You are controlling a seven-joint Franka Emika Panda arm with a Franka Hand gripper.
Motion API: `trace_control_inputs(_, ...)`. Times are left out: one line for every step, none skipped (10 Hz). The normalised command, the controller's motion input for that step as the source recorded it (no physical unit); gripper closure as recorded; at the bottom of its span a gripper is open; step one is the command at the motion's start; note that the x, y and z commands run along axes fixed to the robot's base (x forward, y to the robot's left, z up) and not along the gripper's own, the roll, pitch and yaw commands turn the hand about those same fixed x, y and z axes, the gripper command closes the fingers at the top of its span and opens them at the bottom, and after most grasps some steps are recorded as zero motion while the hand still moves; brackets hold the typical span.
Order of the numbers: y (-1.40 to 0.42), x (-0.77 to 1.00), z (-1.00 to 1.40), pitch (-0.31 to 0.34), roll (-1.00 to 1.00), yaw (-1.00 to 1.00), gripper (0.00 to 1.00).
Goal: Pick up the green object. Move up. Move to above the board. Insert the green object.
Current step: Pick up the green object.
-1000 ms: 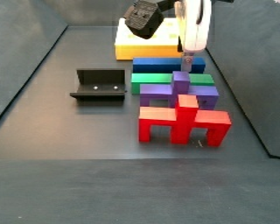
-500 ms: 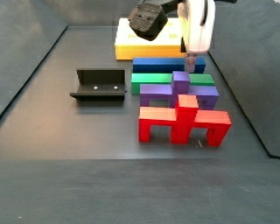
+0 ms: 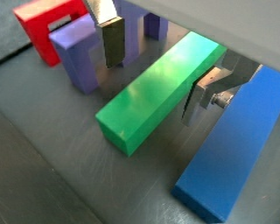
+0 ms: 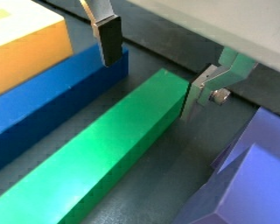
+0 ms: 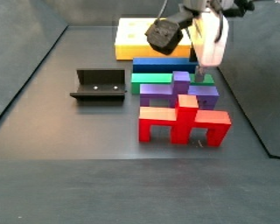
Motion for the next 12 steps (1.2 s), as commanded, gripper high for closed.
trace_control_inputs(0.27,0.18,-0.24,0.000,0.00,0.14,0.00)
trace_control_inputs(0.28,0.19,-0.12,0.000,-0.03,0.14,0.00)
trace_control_inputs(0.13,0.00,-0.18,-0.059,0.00,0.04,0.00)
trace_control_inputs(0.04,0.00,-0.09,-0.079,-0.01,0.08,0.00)
trace_control_inputs(0.00,0.39,0.00,0.000,-0.02,0.14,0.00)
trace_control_inputs(0.01,0.33,-0.09,0.000,-0.01,0.12,0.00)
trace_control_inputs(0.03,0.34,-0.14,-0.003,-0.01,0.10,0.00)
trace_control_inputs(0.00,0.21,-0.21,-0.030,0.00,0.08,0.00)
trace_control_inputs(-0.02,0.00,-0.18,-0.044,0.00,0.01,0.00)
trace_control_inputs(-0.05,-0.01,-0.10,-0.044,0.00,0.00,0.00)
trace_control_inputs(-0.05,0.00,-0.10,-0.047,0.00,0.00,0.00)
trace_control_inputs(-0.06,0.00,-0.11,-0.071,0.00,0.00,0.00)
